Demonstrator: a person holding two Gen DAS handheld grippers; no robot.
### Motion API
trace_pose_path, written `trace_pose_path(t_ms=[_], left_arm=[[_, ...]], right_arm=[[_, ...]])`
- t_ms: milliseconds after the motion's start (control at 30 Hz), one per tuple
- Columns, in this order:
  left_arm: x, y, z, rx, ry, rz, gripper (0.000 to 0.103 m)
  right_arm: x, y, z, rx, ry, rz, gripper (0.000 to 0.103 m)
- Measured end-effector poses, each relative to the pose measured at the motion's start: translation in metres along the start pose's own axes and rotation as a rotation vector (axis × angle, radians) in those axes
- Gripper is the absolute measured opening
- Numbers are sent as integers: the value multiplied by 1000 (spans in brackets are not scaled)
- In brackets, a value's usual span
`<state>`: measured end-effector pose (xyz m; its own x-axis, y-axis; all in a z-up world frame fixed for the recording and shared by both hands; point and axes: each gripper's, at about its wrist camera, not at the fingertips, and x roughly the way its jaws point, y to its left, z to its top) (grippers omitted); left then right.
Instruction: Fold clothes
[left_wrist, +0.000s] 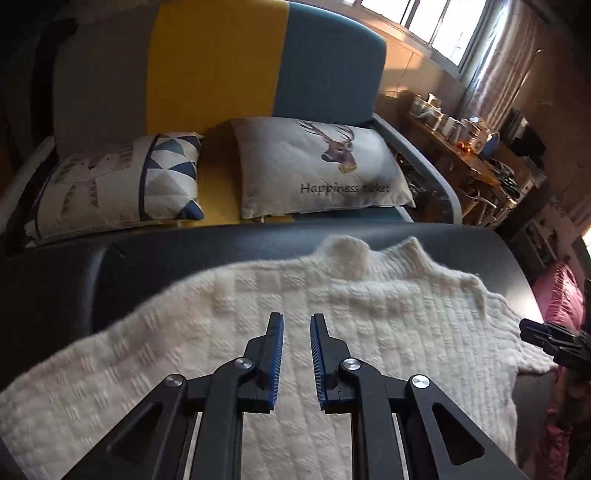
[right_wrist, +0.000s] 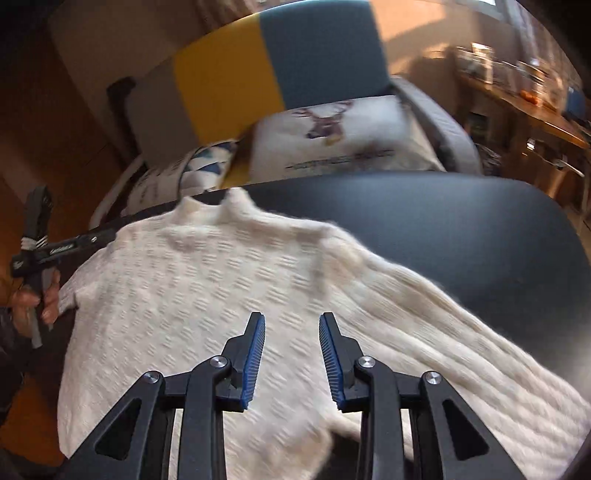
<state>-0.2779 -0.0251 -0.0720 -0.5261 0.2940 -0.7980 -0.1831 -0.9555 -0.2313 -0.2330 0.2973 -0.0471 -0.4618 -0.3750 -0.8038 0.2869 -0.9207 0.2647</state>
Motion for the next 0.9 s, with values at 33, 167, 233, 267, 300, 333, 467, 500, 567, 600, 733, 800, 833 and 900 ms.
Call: trace_pose_path(t_ms=[33,167,233,267,300,333,467,500,567,600,733,800,833,900], left_arm=[[5,5,7,9,3,-3,15],[25,-10,31,154,39,-62,20],[40,-21,40,226,77,-96,21],[47,-27,44,260,96,-112,26],[55,-31,45,284,116,-115,30],[62,-34,45,308,134,-119,36],[90,-40,42,378,195,-98,40],[95,-38,41,373,207,-100,40],[95,-36,38,356,180,-103,40],[94,-36,37,350,165,-103,40],[79,-39,19,335,76,-69,10],[69,-35,15,279,19,-59,7],[67,-34,15,261,-5,-36,7],[67,-34,16,233,-40,22,6]], right_arm=[[14,13,12,-44,17,24,31],[62,32,64,-163,91,81,31],[80,29,84,-184,129,94,32],[87,25,92,-185,145,98,32],[94,22,100,-186,161,102,33],[102,19,104,-189,179,109,33],[124,21,108,-234,226,79,35],[129,23,108,-249,234,63,36],[137,27,107,-280,249,32,36],[142,29,107,-295,257,16,37],[149,48,104,-402,226,-87,13],[146,63,102,-474,168,-158,12],[147,68,102,-493,145,-189,12],[151,74,103,-513,101,-243,12]])
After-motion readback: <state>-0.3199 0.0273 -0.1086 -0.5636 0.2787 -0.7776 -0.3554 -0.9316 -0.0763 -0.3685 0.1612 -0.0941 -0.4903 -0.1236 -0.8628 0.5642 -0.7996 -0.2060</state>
